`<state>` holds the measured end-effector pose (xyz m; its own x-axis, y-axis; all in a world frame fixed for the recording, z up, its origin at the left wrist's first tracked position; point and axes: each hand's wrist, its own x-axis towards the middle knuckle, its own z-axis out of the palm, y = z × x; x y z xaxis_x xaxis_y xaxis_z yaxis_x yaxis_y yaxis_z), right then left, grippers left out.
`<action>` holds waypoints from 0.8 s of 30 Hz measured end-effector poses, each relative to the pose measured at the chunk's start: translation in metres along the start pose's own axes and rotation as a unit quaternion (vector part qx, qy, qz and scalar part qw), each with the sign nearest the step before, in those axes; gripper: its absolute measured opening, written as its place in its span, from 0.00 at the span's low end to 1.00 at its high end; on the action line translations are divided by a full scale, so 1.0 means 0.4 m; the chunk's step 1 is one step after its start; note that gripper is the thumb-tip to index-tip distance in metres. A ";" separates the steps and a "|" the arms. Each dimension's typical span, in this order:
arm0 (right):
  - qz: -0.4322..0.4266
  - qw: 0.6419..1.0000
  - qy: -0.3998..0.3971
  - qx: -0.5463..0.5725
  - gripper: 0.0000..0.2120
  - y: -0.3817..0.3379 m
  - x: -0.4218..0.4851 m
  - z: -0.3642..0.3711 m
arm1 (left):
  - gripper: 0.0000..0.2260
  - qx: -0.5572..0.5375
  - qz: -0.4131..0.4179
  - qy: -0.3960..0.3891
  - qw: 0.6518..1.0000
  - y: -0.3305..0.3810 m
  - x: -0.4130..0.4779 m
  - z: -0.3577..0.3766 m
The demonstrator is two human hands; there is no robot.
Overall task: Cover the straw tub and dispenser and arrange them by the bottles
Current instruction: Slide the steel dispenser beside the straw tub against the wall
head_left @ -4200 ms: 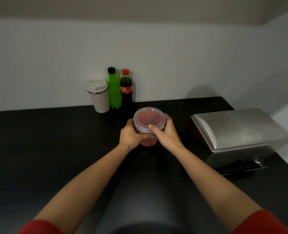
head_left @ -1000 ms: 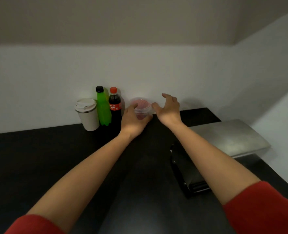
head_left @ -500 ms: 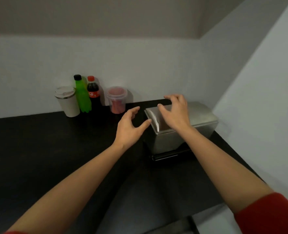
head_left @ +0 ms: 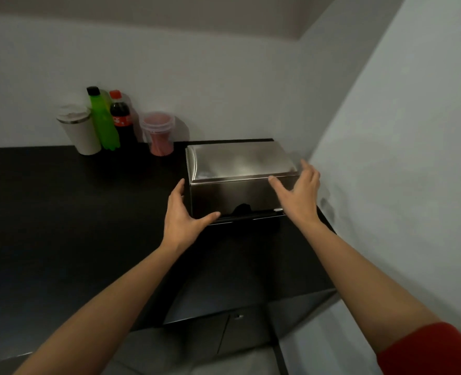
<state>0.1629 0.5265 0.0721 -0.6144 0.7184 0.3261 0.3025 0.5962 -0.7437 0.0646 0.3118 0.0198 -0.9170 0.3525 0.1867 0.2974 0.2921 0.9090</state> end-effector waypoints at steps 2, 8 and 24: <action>0.014 1.000 -0.016 0.006 0.42 0.033 -0.004 -0.005 | 0.50 0.005 -0.014 0.001 1.000 -0.008 -0.002 0.012; 0.055 0.996 -0.075 0.012 0.48 0.105 -0.015 0.016 | 0.49 0.007 -0.024 -0.011 1.000 -0.024 -0.002 0.034; 0.066 0.988 -0.135 0.033 0.43 0.169 -0.016 0.069 | 0.45 0.043 -0.045 -0.006 0.998 -0.040 0.003 0.054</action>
<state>0.1673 0.5522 0.0036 -0.7473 0.6615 0.0635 0.3495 0.4725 -0.8091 0.0646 0.3268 -0.0025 -0.9382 0.3310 0.1009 0.2360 0.3987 0.8862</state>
